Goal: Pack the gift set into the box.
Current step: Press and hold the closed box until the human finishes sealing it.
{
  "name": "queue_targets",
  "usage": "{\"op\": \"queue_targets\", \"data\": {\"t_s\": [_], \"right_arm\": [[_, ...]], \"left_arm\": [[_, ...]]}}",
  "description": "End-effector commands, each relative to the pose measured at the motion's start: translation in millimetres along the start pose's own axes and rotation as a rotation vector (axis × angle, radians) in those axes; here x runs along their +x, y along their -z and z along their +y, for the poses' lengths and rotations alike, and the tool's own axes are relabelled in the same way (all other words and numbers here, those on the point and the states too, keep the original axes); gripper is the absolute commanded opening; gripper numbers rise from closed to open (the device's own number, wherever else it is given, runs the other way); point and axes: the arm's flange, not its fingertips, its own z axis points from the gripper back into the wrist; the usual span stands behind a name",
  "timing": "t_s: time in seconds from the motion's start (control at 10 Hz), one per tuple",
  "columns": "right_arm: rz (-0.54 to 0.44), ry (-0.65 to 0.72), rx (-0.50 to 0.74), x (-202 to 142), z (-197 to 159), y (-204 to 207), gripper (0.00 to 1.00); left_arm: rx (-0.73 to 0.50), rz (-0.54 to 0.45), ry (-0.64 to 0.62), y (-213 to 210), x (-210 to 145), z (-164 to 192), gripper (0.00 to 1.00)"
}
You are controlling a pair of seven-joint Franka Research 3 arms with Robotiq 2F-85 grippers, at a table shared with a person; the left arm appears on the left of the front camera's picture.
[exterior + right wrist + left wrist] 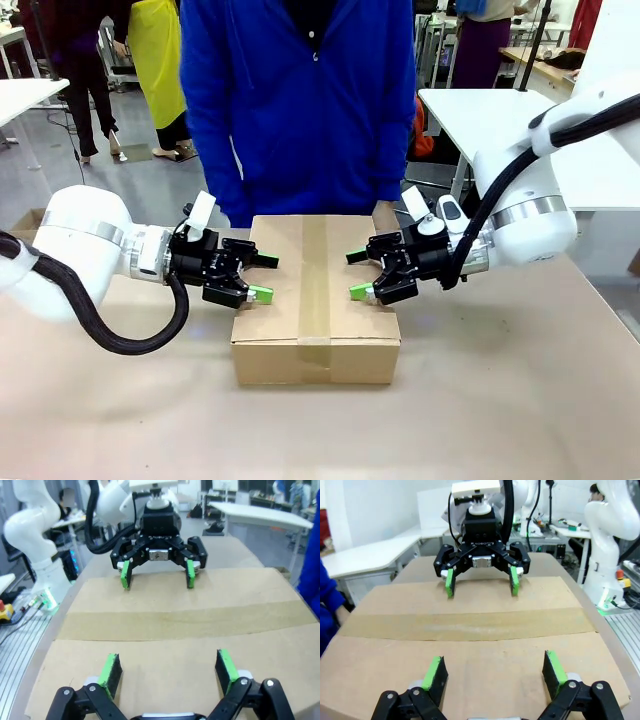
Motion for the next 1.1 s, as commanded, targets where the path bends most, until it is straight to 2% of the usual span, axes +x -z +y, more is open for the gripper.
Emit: {"op": "queue_targets", "data": {"t_s": [0.0,0.1,0.3,0.4,0.5,0.6,1.0], "right_arm": [[-0.193,-0.037,-0.107,14.8,31.5,-91.3,1.00],[-0.275,-0.063,-0.188,13.1,48.7,-137.2,1.00],[-0.412,-0.074,-0.376,-10.1,78.9,-205.6,1.00],[-0.463,-0.052,-0.471,-26.0,88.6,-226.1,1.00],[-0.468,-0.021,-0.555,-36.4,85.2,-229.2,1.00],[-0.415,-0.019,-0.387,-4.3,71.7,-230.1,1.00],[-0.415,-0.019,-0.387,-4.3,71.7,-230.1,1.00]], "left_arm": [[0.093,-0.114,0.114,-79.0,28.2,-31.0,1.00],[0.160,-0.179,0.153,-122.7,31.9,-42.8,1.00],[0.315,-0.336,0.179,-192.1,13.0,-66.9,1.00],[0.440,-0.446,0.175,-223.3,-5.4,-78.9,1.00],[0.499,-0.530,0.132,-242.5,-19.1,-76.2,1.00],[0.353,-0.349,0.131,-216.3,28.1,-64.9,1.00],[0.353,-0.349,0.131,-216.3,28.1,-64.9,1.00]]}}
